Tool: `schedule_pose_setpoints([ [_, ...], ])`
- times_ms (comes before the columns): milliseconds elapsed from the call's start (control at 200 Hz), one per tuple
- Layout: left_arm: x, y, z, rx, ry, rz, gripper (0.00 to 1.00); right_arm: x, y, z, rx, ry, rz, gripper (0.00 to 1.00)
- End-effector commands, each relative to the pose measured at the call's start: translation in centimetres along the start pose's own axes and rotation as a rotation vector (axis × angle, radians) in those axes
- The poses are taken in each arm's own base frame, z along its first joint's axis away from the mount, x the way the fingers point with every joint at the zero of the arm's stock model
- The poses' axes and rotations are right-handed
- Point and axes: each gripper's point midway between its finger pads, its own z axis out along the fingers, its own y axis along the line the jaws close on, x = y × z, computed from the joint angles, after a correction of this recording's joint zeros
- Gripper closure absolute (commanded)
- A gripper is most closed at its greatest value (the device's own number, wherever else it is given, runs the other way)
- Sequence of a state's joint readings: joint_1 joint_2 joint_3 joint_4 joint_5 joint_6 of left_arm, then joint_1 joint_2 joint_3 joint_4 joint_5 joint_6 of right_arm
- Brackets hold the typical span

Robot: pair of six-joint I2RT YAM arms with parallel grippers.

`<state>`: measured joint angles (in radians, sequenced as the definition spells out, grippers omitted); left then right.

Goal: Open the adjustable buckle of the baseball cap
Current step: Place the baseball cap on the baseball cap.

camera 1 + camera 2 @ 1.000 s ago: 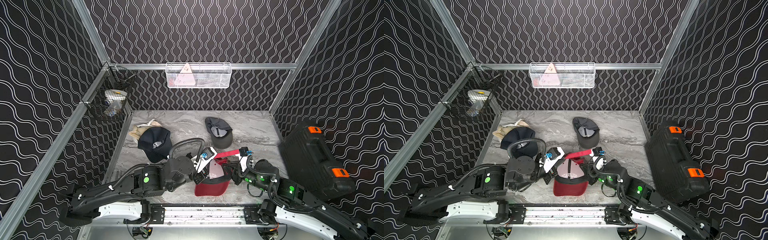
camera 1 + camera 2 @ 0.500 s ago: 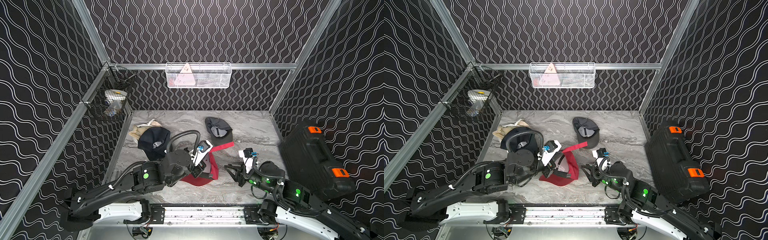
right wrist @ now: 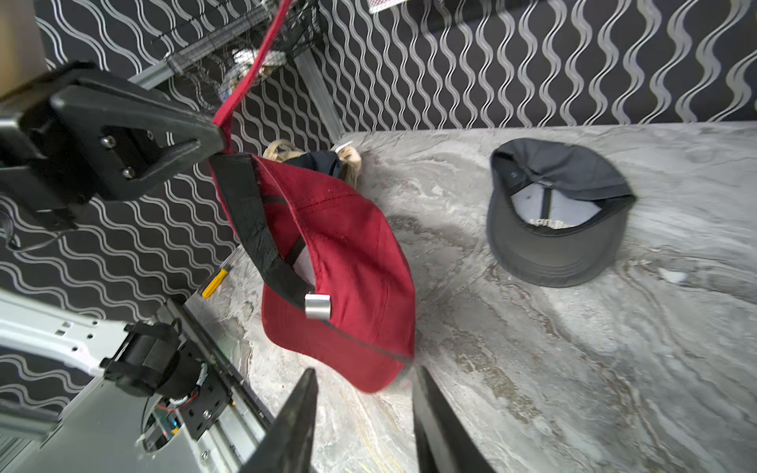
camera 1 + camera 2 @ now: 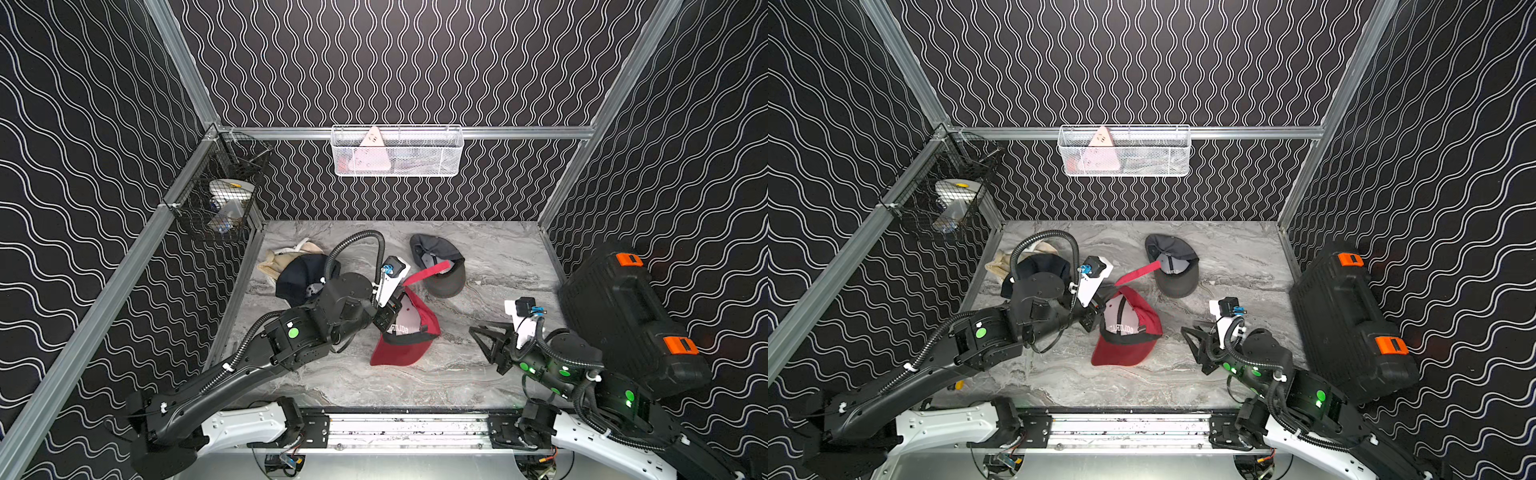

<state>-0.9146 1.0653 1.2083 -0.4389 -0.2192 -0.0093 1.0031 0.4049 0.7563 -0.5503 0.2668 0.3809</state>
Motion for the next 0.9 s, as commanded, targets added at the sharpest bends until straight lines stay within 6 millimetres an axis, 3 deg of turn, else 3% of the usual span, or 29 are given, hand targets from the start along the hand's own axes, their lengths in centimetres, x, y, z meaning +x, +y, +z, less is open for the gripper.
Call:
schedule_pose_setpoints([
  [0,-1.8,0.1,0.0,0.017,-0.051,-0.02,1.0,-0.3,-1.6,-1.1,0.071,-0.017,-0.007,0.59],
  [230,-3.1,1.5,0.6,-0.006,-0.058,-0.03,1.0,-0.5,-3.3,-2.6,0.139,-0.05,-0.015,0.55],
  [480,-4.4,3.1,1.4,-0.031,-0.07,-0.049,1.0,-0.3,-3.9,-2.9,0.162,-0.06,-0.013,0.54],
  [891,-6.2,8.1,1.4,-0.126,-0.072,-0.083,1.0,-0.1,-4.5,-3.2,0.181,-0.068,0.002,0.53],
])
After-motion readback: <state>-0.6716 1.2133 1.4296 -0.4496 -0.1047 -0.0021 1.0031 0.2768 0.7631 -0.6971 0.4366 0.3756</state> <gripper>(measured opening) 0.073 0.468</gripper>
